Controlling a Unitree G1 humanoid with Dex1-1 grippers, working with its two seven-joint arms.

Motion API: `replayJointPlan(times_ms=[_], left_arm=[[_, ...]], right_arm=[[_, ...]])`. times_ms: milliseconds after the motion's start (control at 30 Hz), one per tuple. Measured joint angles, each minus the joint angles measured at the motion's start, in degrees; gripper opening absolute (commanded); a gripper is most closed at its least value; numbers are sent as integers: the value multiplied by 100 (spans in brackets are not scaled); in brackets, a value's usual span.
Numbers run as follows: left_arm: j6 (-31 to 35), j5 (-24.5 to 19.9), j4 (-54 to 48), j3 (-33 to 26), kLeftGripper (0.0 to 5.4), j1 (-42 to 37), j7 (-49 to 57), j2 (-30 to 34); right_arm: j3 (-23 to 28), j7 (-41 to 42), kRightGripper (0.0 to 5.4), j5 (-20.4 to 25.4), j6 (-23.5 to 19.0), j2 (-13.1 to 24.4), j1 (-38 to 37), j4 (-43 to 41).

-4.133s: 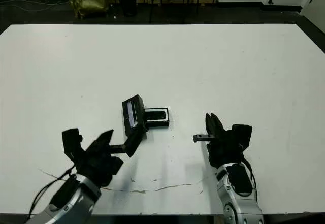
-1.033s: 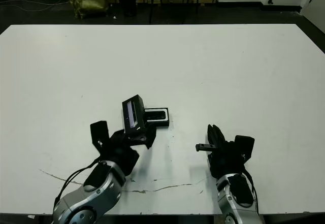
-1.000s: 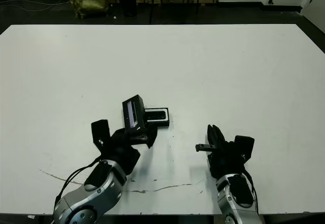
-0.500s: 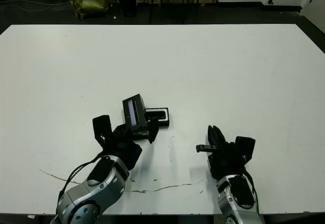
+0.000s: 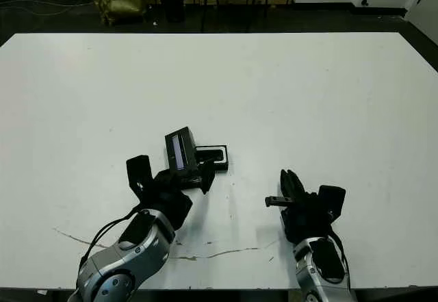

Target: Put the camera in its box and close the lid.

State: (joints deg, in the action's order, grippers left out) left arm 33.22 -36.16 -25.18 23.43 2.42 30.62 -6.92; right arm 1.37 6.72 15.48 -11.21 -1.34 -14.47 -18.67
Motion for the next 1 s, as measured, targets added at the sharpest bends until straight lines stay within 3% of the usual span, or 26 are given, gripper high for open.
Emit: replayJointPlan(times_ms=[567, 1000], left_arm=[[244, -87, 71, -67, 530, -60, 97, -44], [432, -251, 177, -288, 236, -36, 553, -67]], right_arm=[[-17, -98, 0, -4, -167, 27, -78, -161], [-22, -91, 0, -65, -153, 112, -136, -187]])
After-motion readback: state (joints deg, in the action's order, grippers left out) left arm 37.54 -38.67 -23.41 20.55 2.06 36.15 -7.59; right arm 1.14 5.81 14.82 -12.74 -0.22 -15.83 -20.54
